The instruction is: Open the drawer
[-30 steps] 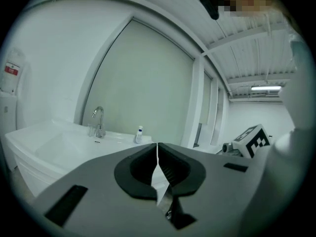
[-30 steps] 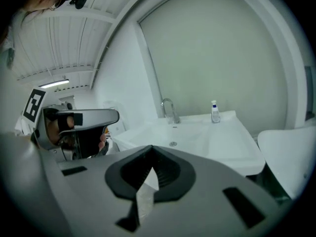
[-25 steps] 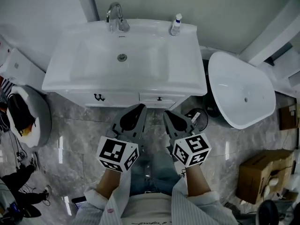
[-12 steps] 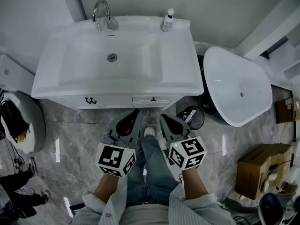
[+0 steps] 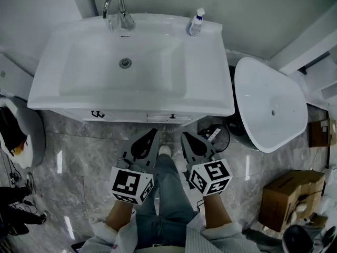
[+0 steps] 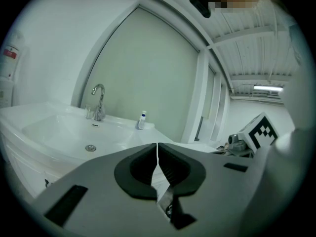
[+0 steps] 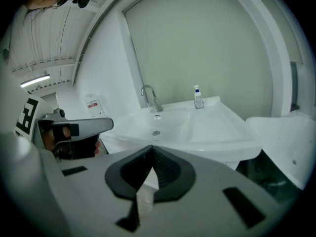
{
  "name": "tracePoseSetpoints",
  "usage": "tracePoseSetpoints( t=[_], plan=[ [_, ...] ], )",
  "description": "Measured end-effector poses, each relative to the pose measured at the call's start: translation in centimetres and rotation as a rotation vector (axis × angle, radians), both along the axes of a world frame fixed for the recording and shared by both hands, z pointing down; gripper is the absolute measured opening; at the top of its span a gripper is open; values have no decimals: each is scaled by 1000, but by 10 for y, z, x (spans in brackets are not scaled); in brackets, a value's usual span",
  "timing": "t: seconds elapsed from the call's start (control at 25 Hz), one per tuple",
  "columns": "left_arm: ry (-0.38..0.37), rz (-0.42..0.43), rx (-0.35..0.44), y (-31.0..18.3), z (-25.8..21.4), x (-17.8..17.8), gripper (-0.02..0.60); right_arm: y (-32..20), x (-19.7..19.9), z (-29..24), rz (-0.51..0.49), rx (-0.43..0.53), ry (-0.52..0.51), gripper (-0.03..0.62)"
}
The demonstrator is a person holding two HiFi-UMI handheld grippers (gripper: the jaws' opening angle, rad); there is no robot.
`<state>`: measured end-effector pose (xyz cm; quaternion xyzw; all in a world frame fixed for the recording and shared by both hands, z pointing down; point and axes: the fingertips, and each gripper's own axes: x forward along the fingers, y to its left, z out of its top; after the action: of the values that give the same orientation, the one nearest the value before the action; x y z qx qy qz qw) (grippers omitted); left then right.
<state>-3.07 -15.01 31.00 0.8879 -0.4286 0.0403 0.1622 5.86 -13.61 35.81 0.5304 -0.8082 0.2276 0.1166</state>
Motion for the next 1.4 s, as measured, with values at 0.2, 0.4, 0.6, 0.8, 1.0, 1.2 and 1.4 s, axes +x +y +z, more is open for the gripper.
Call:
tracePoseSetpoints(
  t=[0.2, 0.4, 0.6, 0.8, 1.0, 1.2, 1.4],
  plan=[
    [-8, -3, -14, -6, 26, 3, 23, -9, 1, 24, 16, 1, 26, 11],
    [-14, -3, -26, -8, 55, 2, 23, -15, -1, 52, 35, 1, 50, 11],
    [-26, -1, -34, -12, 85, 1, 23, -23, -1, 91, 53, -13, 71, 11],
    [-49, 5, -58, -14, 121, 1, 23, -30, 1, 134, 53, -45, 103, 11],
    [-51, 20, -83, -18, 150, 5, 23, -35, -5, 168, 30, -79, 130, 12],
    [-44, 48, -83, -17, 170, 6, 23, -40, -8, 196, 31, -102, 115, 14],
    [-51, 57, -76, -19, 184, 4, 23, -51, -3, 225, 59, -147, 95, 72]
  ],
)
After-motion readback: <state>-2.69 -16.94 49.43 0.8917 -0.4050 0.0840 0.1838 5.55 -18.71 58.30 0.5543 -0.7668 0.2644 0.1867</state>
